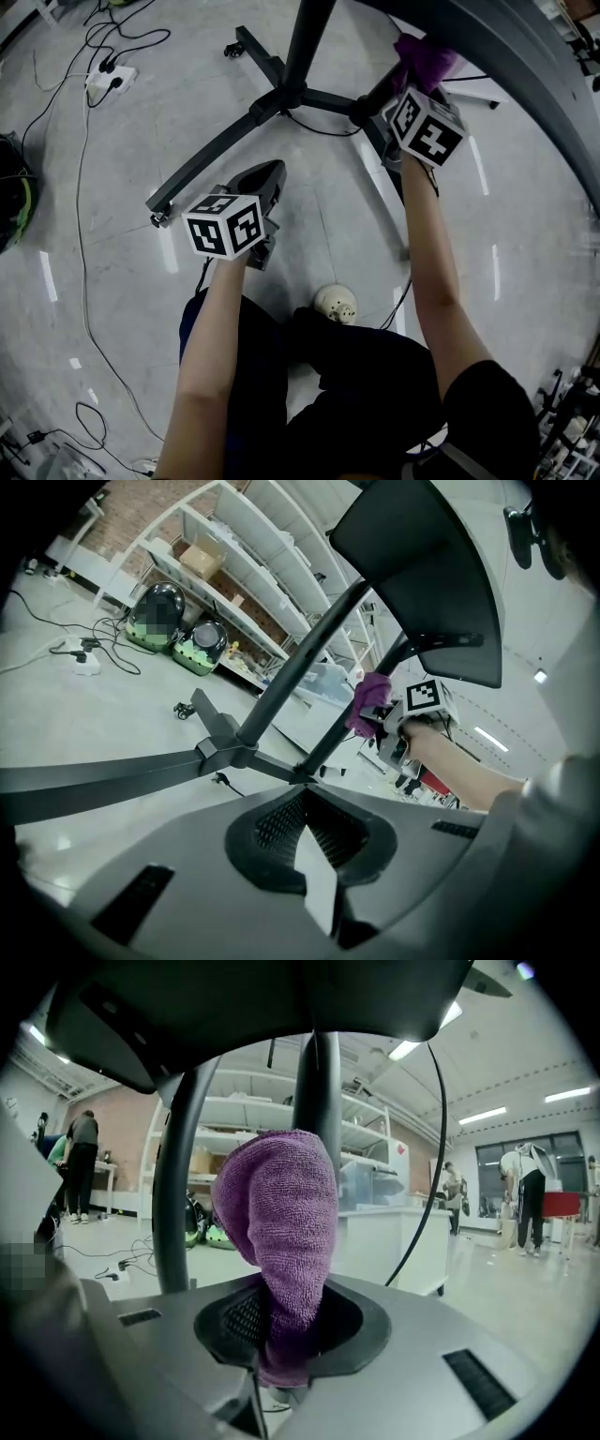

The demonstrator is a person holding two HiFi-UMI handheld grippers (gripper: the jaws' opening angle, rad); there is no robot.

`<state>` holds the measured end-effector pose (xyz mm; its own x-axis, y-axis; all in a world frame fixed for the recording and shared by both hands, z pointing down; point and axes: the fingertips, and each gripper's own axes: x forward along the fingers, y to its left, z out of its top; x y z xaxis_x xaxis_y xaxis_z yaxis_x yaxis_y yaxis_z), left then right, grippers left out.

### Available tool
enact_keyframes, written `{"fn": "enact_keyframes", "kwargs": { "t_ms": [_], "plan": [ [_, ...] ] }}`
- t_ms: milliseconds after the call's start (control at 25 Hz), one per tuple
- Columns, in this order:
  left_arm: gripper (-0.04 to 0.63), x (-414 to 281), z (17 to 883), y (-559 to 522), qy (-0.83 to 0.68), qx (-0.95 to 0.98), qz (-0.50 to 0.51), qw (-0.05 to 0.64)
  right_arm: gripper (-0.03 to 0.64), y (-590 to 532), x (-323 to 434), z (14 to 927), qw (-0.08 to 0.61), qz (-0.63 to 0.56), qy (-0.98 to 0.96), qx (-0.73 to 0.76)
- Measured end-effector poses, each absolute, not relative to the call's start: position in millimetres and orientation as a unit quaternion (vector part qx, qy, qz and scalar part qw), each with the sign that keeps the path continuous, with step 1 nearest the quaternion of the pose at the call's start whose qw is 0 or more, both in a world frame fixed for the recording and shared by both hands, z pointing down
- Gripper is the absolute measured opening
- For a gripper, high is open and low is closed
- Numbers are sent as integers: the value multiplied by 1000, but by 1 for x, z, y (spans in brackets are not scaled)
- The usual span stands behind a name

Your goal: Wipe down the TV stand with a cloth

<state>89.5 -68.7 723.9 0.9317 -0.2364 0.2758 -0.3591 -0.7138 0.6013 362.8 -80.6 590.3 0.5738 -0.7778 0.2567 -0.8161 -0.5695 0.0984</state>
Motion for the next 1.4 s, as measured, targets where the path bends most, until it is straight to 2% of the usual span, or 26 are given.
{"fn": "enact_keyframes", "kwargs": {
  "t_ms": [280,520,840,1080,1240,1400],
  "plan": [
    [6,87,727,-70,-164,920,94,344,89,-84,350,665,125,178,-457,862],
    [6,85,726,-71,-165,920,94,344,89,-71,359,734,196,222,-440,848],
    [7,80,727,-74,-169,917,88,351,90,-56,354,814,248,299,-456,801],
    [7,79,728,-76,-170,915,86,355,89,-55,347,832,231,335,-464,787],
    [6,83,730,-74,-164,918,92,349,89,-58,348,819,226,317,-467,794],
    [7,89,730,-67,-156,918,89,353,89,-57,354,794,190,293,-477,806]
  ]
}}
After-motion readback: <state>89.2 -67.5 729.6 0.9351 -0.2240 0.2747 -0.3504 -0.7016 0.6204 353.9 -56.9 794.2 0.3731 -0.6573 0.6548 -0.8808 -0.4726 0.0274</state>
